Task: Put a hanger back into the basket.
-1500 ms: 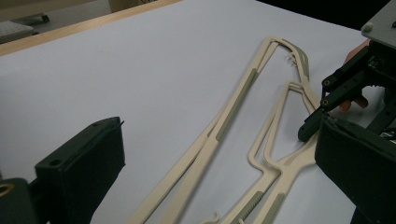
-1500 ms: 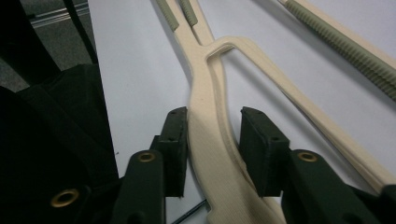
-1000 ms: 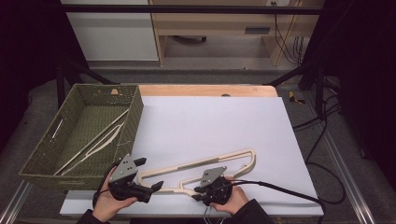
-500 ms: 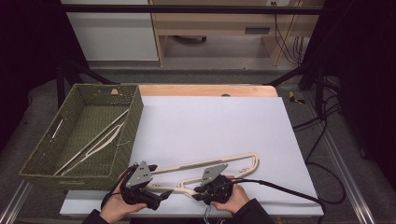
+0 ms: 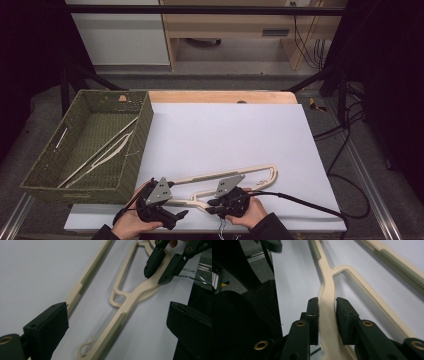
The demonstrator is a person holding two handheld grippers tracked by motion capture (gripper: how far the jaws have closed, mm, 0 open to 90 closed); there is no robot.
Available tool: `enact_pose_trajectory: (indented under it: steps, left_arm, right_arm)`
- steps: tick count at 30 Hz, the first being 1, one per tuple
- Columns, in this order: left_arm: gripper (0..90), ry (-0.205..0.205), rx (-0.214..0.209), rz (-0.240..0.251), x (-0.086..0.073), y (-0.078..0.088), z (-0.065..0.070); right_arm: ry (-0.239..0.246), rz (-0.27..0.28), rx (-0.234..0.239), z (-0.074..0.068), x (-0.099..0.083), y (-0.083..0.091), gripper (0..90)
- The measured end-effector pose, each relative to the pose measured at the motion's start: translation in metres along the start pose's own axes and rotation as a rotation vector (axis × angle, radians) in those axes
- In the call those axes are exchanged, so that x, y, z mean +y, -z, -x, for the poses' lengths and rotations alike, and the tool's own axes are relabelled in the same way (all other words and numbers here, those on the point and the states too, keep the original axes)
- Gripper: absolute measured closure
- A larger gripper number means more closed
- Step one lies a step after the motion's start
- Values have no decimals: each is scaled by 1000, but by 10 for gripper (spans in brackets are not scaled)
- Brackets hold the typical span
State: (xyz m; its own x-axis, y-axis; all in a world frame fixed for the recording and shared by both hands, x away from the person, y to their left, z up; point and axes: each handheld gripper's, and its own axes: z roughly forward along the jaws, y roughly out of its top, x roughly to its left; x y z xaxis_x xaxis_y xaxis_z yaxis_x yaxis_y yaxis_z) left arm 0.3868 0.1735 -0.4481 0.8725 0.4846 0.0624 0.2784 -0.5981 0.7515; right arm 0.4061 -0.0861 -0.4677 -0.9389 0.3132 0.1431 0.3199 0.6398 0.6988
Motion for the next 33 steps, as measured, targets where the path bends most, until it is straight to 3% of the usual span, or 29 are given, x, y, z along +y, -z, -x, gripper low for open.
enact_pose_trajectory:
  steps: [5,16,22,23,26,33]
  left_arm:
    - [41,-15,-4,-20,-1,-4,2]
    - [108,-128,17,-49,8,-16,15]
    - [193,-233,69,-66,16,-21,24]
    - [210,-233,69,-66,16,-21,24]
    - [261,-300,91,-78,21,-23,30]
    - [426,-342,80,-84,23,-30,36]
  right_arm:
    - [-4,-14,6,0,0,0,739]
    - [-13,32,51,-1,6,12,740]
    - [-27,46,71,-3,9,18,740]
    - [-28,48,71,-3,9,19,741]
    - [-32,51,81,-4,10,21,740]
    - [-31,56,83,-5,10,21,740]
